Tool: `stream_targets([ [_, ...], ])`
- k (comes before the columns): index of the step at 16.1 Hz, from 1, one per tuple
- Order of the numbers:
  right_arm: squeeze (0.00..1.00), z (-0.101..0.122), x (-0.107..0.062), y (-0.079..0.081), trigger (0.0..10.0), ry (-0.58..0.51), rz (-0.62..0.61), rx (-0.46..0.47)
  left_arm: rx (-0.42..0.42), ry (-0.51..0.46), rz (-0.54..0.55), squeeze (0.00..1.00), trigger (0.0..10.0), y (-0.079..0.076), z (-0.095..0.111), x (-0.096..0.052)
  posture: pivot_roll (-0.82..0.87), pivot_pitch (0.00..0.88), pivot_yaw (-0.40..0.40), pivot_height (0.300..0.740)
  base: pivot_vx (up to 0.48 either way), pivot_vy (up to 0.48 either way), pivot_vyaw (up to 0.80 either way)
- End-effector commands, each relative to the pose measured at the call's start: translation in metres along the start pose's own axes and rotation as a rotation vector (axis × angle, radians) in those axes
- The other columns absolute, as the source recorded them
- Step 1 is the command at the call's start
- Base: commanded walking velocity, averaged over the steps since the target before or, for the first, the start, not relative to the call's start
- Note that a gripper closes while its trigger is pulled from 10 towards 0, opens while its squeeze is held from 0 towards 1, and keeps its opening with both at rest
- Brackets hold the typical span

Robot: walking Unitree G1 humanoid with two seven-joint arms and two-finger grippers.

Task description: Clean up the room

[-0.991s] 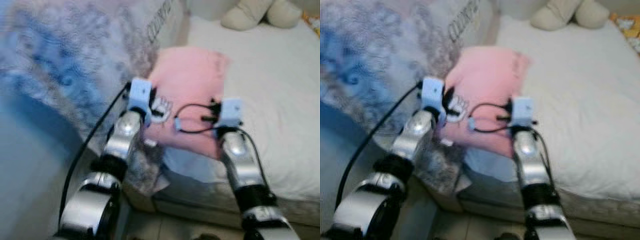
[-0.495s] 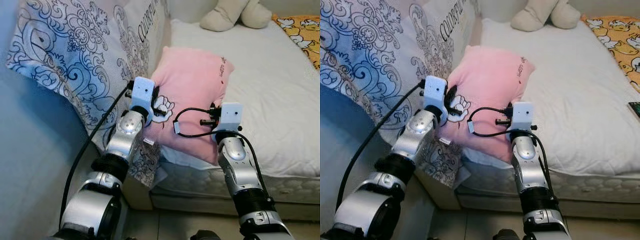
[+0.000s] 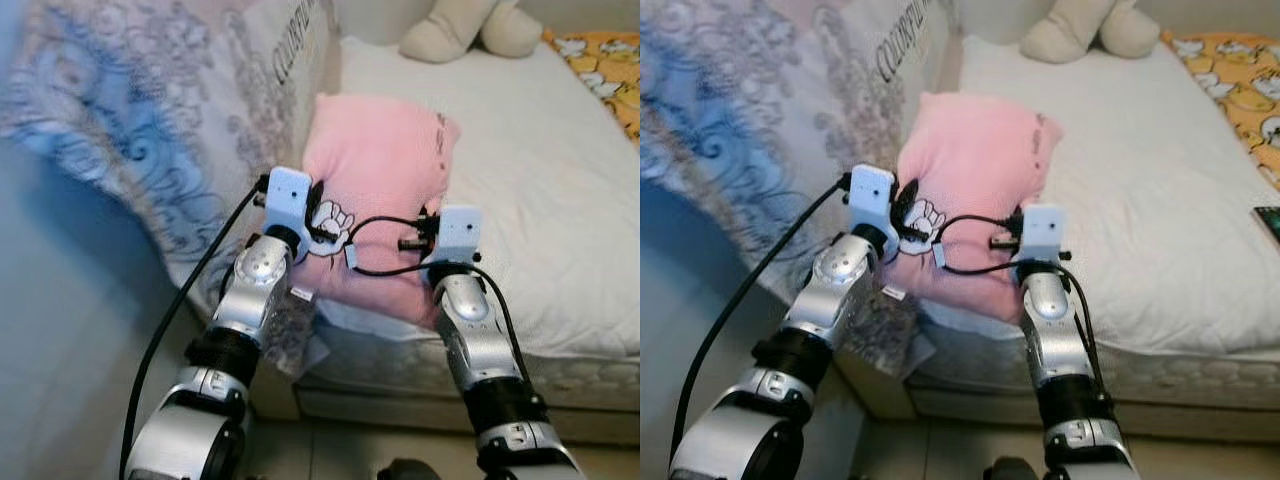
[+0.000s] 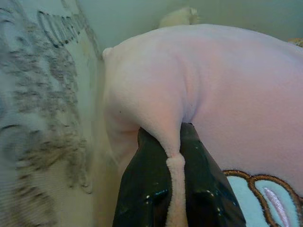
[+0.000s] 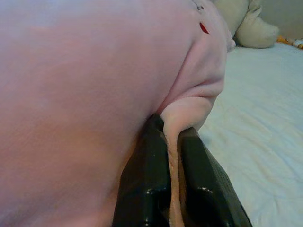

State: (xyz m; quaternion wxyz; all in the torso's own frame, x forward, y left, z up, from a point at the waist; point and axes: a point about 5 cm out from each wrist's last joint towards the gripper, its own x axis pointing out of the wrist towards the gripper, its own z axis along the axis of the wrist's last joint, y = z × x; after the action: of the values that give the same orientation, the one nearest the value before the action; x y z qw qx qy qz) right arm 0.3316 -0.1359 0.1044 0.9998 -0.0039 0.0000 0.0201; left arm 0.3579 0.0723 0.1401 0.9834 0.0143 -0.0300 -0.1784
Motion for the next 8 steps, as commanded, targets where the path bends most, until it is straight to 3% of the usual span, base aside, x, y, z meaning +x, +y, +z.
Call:
stream_targets([
  [1,0.00,0.0078,0.0002,0.0019,10.0,-0.050,0.012,-0.010,-0.015,-0.056,-0.031,0.00,10.0,-0.0055,0.0128,0.0042,-0.22,0.000,0.088,0.740,0.319,-0.356,0.00],
  [8,0.00,0.0080,-0.0006,-0.0023,10.0,-0.048,0.007,-0.018,-0.025,-0.043,-0.026,0.00,10.0,-0.0034,0.0117,0.0061,-0.23,0.000,0.085,0.740,0.000,0.000,0.00],
])
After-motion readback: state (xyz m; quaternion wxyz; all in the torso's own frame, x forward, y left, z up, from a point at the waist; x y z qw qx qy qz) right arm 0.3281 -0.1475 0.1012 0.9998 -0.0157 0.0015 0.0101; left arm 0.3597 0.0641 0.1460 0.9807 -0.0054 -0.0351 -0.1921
